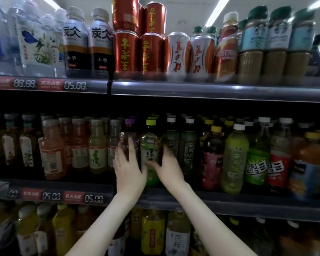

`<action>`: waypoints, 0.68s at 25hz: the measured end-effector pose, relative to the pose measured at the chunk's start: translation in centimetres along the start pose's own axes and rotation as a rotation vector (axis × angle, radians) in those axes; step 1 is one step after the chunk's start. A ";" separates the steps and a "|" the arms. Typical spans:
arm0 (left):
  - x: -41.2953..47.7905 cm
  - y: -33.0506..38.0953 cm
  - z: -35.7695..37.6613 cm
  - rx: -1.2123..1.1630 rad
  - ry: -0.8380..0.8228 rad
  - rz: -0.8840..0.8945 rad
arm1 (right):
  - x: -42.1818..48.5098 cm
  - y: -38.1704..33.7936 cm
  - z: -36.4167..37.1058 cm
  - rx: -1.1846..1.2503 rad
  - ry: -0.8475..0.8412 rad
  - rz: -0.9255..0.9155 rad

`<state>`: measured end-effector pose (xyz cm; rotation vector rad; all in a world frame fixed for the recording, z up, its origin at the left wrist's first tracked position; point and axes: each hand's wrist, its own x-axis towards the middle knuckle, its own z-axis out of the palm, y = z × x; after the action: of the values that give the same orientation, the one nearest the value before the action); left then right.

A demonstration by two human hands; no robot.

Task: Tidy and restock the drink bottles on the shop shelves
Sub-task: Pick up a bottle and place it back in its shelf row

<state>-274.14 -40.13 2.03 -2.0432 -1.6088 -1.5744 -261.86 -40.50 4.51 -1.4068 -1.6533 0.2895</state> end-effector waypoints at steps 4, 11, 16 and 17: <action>-1.6 5.3 3.1 -0.014 0.064 0.325 | -3.1 3.7 -7.1 -0.260 0.533 -0.283; -1.2 13.7 8.7 -0.204 -0.252 0.326 | -2.6 9.5 -16.1 -0.542 0.555 -0.019; -0.6 14.6 9.9 -0.245 -0.327 0.332 | -1.5 9.8 -17.2 -0.694 0.325 0.003; -0.7 14.6 9.9 -0.248 -0.324 0.336 | -1.7 9.7 -16.9 -0.645 0.339 -0.026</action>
<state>-256.60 -40.83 3.94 -2.6456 -1.1008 -1.4371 -242.90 -45.03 6.47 -1.7750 -1.5348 -0.5210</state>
